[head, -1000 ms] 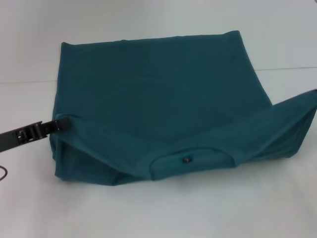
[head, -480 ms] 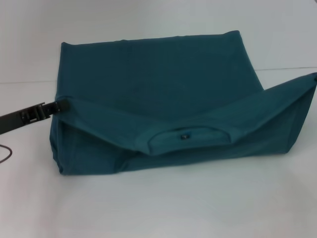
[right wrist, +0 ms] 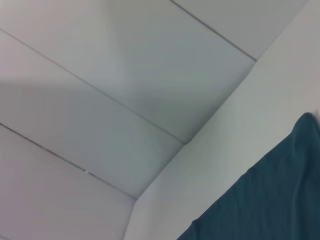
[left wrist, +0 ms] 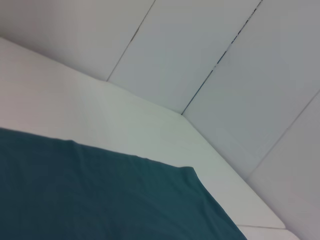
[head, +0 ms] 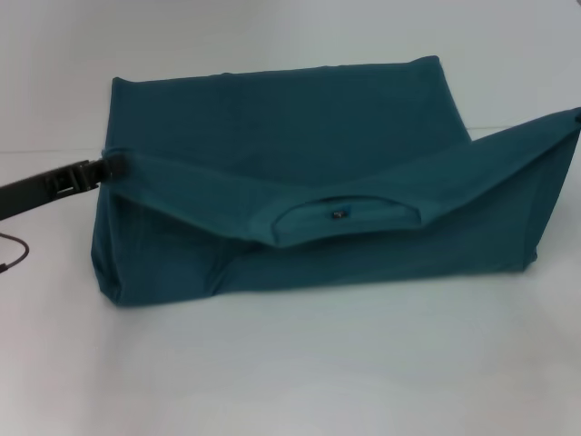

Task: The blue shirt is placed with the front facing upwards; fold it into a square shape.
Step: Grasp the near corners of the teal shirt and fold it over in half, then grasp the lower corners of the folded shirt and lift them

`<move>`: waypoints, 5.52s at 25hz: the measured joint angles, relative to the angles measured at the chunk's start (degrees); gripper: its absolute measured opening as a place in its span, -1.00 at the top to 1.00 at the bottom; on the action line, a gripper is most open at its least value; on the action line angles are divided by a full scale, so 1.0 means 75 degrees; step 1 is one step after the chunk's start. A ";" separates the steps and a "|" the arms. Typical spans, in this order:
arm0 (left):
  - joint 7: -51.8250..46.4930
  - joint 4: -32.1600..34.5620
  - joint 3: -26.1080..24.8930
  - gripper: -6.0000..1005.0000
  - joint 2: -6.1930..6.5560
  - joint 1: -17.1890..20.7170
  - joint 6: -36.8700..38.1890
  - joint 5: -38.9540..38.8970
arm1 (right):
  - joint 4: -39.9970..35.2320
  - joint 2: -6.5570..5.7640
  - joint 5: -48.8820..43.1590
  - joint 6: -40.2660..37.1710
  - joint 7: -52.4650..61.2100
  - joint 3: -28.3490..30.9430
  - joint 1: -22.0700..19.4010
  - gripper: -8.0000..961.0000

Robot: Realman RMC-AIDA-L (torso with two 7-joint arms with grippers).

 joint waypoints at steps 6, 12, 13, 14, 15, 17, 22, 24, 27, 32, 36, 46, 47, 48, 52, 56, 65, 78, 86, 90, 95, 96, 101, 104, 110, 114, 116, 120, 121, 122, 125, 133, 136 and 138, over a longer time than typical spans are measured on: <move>0.0168 -0.0183 0.0019 0.89 0.0039 -0.0301 -0.0434 0.0039 | -0.0002 -0.0002 0.0005 0.0308 -0.0067 -0.0012 0.0175 0.92; 0.0371 -0.0576 0.0113 0.88 0.0115 -0.0590 -0.0964 0.0076 | 0.0004 0.0004 0.0008 0.0679 -0.0095 -0.0129 0.0309 0.92; 0.0402 -0.0622 0.0115 0.88 0.0120 -0.0623 -0.1043 0.0079 | 0.0004 0.0008 0.0009 0.0734 -0.0097 -0.0161 0.0327 0.92; 0.0431 -0.0665 0.0137 0.88 0.0125 -0.0653 -0.1146 0.0083 | 0.0004 0.0011 0.0009 0.0801 -0.0099 -0.0192 0.0343 0.92; 0.0446 -0.0683 0.0161 0.88 0.0129 -0.0670 -0.1219 0.0085 | 0.0004 0.0015 0.0009 0.0868 -0.0105 -0.0218 0.0358 0.92; 0.0453 -0.0716 0.0282 0.87 0.0163 -0.0706 -0.1414 0.0089 | 0.0004 0.0019 0.0009 0.1009 -0.0123 -0.0271 0.0402 0.92; 0.0502 -0.0869 0.0428 0.87 0.0269 -0.0809 -0.1757 0.0095 | 0.0004 0.0021 0.0009 0.1259 -0.0188 -0.0359 0.0526 0.92; 0.0528 -0.0876 0.0430 0.87 0.0279 -0.0837 -0.1896 0.0097 | 0.0004 0.0021 0.0009 0.1378 -0.0191 -0.0404 0.0591 0.92; 0.0575 -0.0880 0.0440 0.86 0.0287 -0.0891 -0.2018 0.0099 | 0.0003 0.0004 0.0008 0.1547 -0.0191 -0.0502 0.0688 0.92; 0.0631 -0.0923 0.0599 0.85 0.0347 -0.0962 -0.2203 0.0099 | 0.0006 -0.0059 0.0006 0.1825 -0.0163 -0.0819 0.0822 0.92; 0.0752 -0.1126 0.0635 0.85 0.0442 -0.1061 -0.2363 0.0099 | 0.0014 -0.0106 0.0000 0.2035 -0.0134 -0.1093 0.0892 0.92; 0.0991 -0.1331 0.0726 0.84 0.0508 -0.1291 -0.2842 0.0099 | 0.0212 -0.0152 -0.0002 0.2515 -0.0184 -0.1392 0.1074 0.92; 0.1012 -0.1354 0.0726 0.83 0.0516 -0.1314 -0.2871 0.0099 | 0.0214 -0.0153 -0.0008 0.2539 -0.0185 -0.1400 0.1090 0.92; 0.1042 -0.1389 0.0726 0.83 0.0528 -0.1340 -0.2903 0.0098 | 0.0214 -0.0153 -0.0015 0.2571 -0.0185 -0.1404 0.1101 0.92; 0.1160 -0.1513 0.0753 0.83 0.0536 -0.1407 -0.3049 0.0098 | 0.0213 -0.0154 -0.0029 0.2685 -0.0187 -0.1432 0.1117 0.90; 0.1224 -0.1578 0.0835 0.82 0.0487 -0.1437 -0.3303 0.0098 | 0.0249 -0.0155 -0.0027 0.2809 -0.0190 -0.1555 0.1117 0.86; 0.1947 -0.1664 0.0906 0.81 0.0254 -0.1502 -0.3627 0.0042 | 0.0456 -0.0096 0.0005 0.3302 -0.0221 -0.1710 0.1131 0.77; 0.2459 -0.0747 0.0918 0.31 -0.0193 -0.0848 -0.3846 0.0097 | 0.0514 -0.0038 -0.0008 0.3268 -0.0211 -0.1710 0.0782 0.38; 0.1809 0.0684 0.2277 -0.11 -0.0439 0.0597 -0.2782 0.0582 | -0.0525 0.0189 0.0053 0.1620 -0.0584 -0.1634 -0.0129 -0.28; 0.1317 0.1234 0.3030 -0.15 -0.0565 0.1151 -0.2940 0.0915 | -0.0754 0.0325 0.0243 0.1355 -0.0658 -0.1612 -0.0438 -0.38; 0.0993 0.1169 0.3379 -0.20 -0.0559 0.1211 -0.2989 0.1373 | -0.0748 0.0368 0.0334 0.1228 -0.0702 -0.1622 -0.0532 -0.40; 0.0992 0.1143 0.3461 -0.21 -0.0561 0.1201 -0.3026 0.1452 | -0.0747 0.0371 0.0334 0.1197 -0.0702 -0.1628 -0.0529 -0.40; 0.0962 0.1011 0.3669 -0.22 -0.0566 0.1111 -0.3374 0.1626 | -0.0730 0.0385 0.0331 0.1104 -0.0702 -0.1668 -0.0509 -0.40; 0.0970 0.0832 0.3702 -0.14 -0.0558 0.1003 -0.3541 0.1687 | -0.0723 0.0400 0.0317 0.1101 -0.0705 -0.1671 -0.0509 -0.39; 0.1036 0.0271 0.3750 0.04 -0.0499 0.0718 -0.3896 0.1722 | -0.0715 0.0400 0.0304 0.1037 -0.0715 -0.1674 -0.0531 -0.39; 0.0962 0.0038 0.3689 0.17 -0.0440 0.0575 -0.3901 0.1959 | -0.0712 0.0398 0.0304 0.0978 -0.0705 -0.1667 -0.0550 -0.39; 0.0914 0.0070 0.3609 0.25 -0.0452 0.0571 -0.3909 0.2047 | -0.0712 0.0397 0.0305 0.0955 -0.0693 -0.1667 -0.0561 -0.39; 0.0845 0.0174 0.3516 0.41 -0.0477 0.0576 -0.3924 0.2094 | -0.0713 0.0397 0.0311 0.0828 -0.0658 -0.1625 -0.0569 -0.39; 0.0844 0.0212 0.3514 0.46 -0.0480 0.0585 -0.3925 0.2096 | -0.0718 0.0393 0.0310 0.0781 -0.0652 -0.1625 -0.0572 -0.39; 0.0843 0.0249 0.3514 0.50 -0.0482 0.0593 -0.3926 0.2100 | -0.0730 0.0384 0.0306 0.0718 -0.0647 -0.1630 -0.0579 -0.39; 0.0841 0.0279 0.3513 0.65 -0.0477 0.0589 -0.3928 0.2105 | -0.0803 0.0287 0.0156 0.0459 -0.0647 -0.1695 -0.0615 -0.39; 0.0833 0.0498 0.3529 0.93 -0.0432 0.0576 -0.3809 0.2112 | -0.2229 -0.0201 -0.1946 -0.0939 -0.0347 -0.1909 -0.0503 -0.40; 0.0824 0.0500 0.3552 0.93 -0.0395 0.0558 -0.3754 0.2114 | -0.3127 -0.0302 -0.2790 -0.1266 0.0246 -0.2185 -0.0346 -0.40; 0.0805 0.0502 0.3545 0.93 -0.0385 0.0533 -0.3671 0.2115 | -0.3519 -0.0359 -0.3278 -0.1517 0.0696 -0.2384 -0.0161 -0.41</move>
